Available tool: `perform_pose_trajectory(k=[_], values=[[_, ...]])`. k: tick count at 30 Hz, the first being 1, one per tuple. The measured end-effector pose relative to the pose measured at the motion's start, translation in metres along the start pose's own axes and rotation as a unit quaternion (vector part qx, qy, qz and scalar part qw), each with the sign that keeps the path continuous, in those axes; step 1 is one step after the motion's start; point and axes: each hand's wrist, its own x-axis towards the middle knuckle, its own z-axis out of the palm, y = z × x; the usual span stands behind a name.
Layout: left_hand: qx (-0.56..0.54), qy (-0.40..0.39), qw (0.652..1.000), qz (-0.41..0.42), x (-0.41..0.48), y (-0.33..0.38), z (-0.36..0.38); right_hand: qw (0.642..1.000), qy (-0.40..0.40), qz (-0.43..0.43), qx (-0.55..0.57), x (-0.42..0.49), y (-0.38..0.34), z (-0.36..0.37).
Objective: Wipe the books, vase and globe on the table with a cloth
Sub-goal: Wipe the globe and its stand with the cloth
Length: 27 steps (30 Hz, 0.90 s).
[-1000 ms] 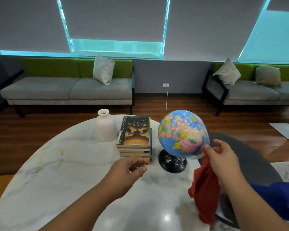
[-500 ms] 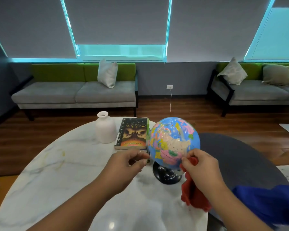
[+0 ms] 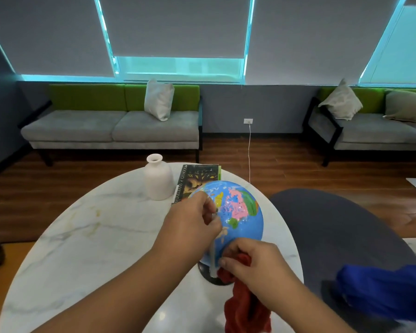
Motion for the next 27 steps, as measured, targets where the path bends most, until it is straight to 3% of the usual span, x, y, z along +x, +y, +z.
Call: perform_pose_trajectory(k=[3,9,12,18,24,27], values=[[-0.012,-0.002,1.0,-0.005,-0.004,-0.012,-0.014,0.997,-0.003,0.003,0.078,0.0,-0.009,-0.014],[-0.021,0.024,0.999,-0.007,-0.007,-0.039,-0.041,0.97,0.116,0.016,0.212,0.011,-0.029,-0.05],[-0.014,0.043,0.999,-0.004,-0.013,-0.052,-0.051,0.947,0.135,0.048,0.287,0.016,-0.034,-0.062],[-0.033,0.08,0.996,-0.009,-0.033,-0.071,-0.065,0.971,0.122,0.041,0.202,0.028,-0.028,-0.048],[-0.058,0.076,0.995,-0.014,-0.035,-0.076,-0.066,0.958,0.131,-0.006,0.256,0.038,-0.03,-0.033],[-0.052,0.085,0.995,-0.012,-0.035,-0.077,-0.066,0.963,0.14,-0.022,0.229,0.043,-0.029,-0.028]])
